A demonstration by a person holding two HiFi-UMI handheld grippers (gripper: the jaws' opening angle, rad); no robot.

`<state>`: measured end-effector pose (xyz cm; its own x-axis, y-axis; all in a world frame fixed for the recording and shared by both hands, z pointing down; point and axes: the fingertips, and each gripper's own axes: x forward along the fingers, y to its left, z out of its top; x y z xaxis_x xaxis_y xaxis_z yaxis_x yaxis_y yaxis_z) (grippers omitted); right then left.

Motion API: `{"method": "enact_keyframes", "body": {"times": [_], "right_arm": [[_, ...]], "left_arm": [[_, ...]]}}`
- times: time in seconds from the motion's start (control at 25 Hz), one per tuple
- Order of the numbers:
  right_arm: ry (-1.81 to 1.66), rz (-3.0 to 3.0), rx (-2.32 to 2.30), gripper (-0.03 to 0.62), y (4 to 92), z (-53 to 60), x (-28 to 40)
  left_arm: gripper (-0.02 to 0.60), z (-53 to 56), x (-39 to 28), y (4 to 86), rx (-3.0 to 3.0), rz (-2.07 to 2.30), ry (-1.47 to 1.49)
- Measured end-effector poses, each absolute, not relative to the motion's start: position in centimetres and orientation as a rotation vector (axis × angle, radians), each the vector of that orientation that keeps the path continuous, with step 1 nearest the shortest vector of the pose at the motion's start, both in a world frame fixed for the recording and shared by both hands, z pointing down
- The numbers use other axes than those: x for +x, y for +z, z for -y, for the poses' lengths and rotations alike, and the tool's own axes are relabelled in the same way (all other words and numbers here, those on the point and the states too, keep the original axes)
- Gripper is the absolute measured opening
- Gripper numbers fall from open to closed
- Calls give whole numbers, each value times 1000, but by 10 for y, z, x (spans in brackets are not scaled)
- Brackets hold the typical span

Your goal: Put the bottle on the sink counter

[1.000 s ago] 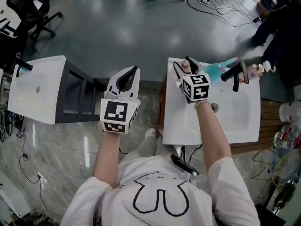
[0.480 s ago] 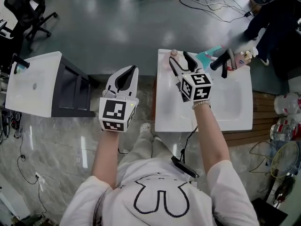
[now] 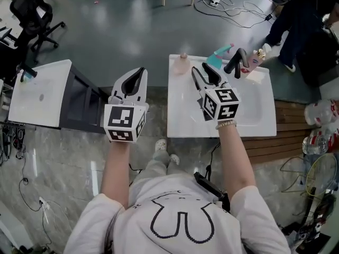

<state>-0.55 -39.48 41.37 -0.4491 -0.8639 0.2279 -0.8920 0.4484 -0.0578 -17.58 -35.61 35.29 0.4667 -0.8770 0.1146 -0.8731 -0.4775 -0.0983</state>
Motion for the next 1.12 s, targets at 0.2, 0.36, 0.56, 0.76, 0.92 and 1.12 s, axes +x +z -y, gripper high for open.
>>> {"method": "enact_keyframes", "body": {"times": [0.2,0.36,0.56,0.76,0.92,1.12], "right_arm": [[202,2513,1601,99,392,364,6],[186,2503,1638,43,377,339,14],[124,2507,1671,29,357,312,23],[-4,2516,1726,29,330,289,31],[-48,2525,1768,29,315,267,39],[-87,2531,1829,29,303,247,53]], "left_arm": [[9,343,-169,333,-2643,-1562,-197],[9,335,-167,322,-2627,-1549,-168],[9,329,-167,315,-2606,-1548,-123],[9,320,-166,310,-2590,-1547,-85],[9,311,-165,303,-2579,-1538,-51],[9,301,-160,296,-2572,-1522,-9]]}}
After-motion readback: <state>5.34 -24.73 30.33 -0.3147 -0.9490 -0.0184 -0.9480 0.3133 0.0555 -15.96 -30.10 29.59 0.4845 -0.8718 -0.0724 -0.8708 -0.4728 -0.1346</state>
